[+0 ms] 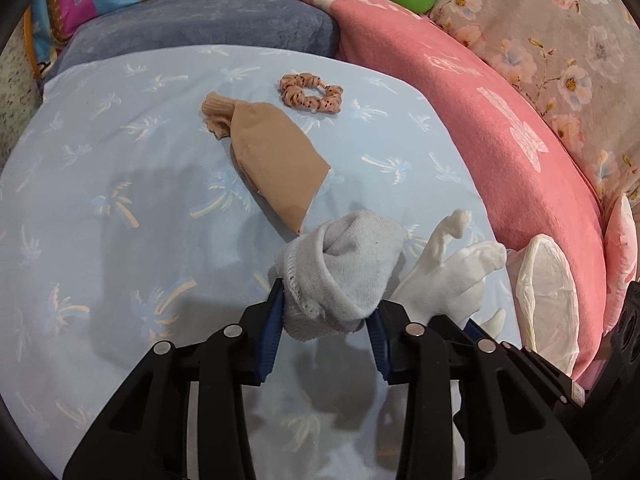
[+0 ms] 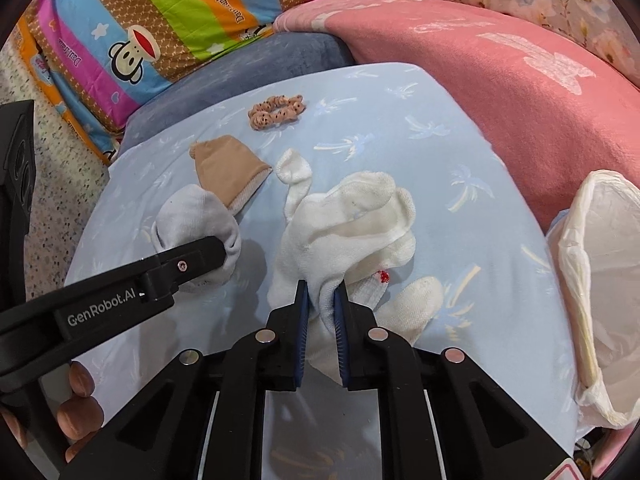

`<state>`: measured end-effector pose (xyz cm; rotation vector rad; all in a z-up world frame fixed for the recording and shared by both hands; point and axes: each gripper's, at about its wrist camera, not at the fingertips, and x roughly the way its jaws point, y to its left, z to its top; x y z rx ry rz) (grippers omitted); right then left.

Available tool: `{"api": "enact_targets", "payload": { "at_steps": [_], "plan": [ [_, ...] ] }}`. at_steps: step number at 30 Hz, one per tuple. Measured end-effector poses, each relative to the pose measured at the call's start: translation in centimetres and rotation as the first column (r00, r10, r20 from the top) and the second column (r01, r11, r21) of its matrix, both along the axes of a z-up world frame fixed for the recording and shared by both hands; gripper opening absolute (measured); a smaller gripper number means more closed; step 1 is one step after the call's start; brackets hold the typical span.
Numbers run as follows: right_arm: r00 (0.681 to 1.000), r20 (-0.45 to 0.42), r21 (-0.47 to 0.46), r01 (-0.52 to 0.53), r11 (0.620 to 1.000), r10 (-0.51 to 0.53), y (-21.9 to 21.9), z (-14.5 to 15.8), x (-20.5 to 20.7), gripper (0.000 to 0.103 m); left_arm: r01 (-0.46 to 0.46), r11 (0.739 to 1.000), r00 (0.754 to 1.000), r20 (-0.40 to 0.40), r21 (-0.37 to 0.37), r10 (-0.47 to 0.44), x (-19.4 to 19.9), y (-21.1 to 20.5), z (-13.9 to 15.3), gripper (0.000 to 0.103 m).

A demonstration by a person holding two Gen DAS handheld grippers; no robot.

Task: Collect trash
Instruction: 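Carry both items over the white bin and open both grippers to drop them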

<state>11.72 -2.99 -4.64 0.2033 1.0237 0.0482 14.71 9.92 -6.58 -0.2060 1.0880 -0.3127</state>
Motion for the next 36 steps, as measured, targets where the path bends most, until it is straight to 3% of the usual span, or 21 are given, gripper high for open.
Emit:
{"api": "enact_targets", "payload": {
  "at_steps": [7, 20, 36],
  "plan": [
    [0.998, 0.052, 0.005, 0.029, 1.000, -0.029, -1.5, 2.6, -1.9, 0.011, 0.024, 0.999, 0.998, 0.063, 0.048, -0.027, -1.6, -1.6, 2.2, 0.037],
    [0.986, 0.123, 0.022, 0.110, 0.994, -0.112, -6.1, 5.9, -5.1, 0.011, 0.093, 0.993, 0.987, 0.126, 0.070, -0.101, -4.0, -5.9, 4.8, 0.037],
    [0.952, 0.161, 0.049, 0.256, 0.965, -0.261, -14.4, 7.3, -8.9, 0.011, 0.235, 0.963, 0.953, 0.164, 0.134, -0.255, -6.8, -13.4, 5.8, 0.037]
  ]
}}
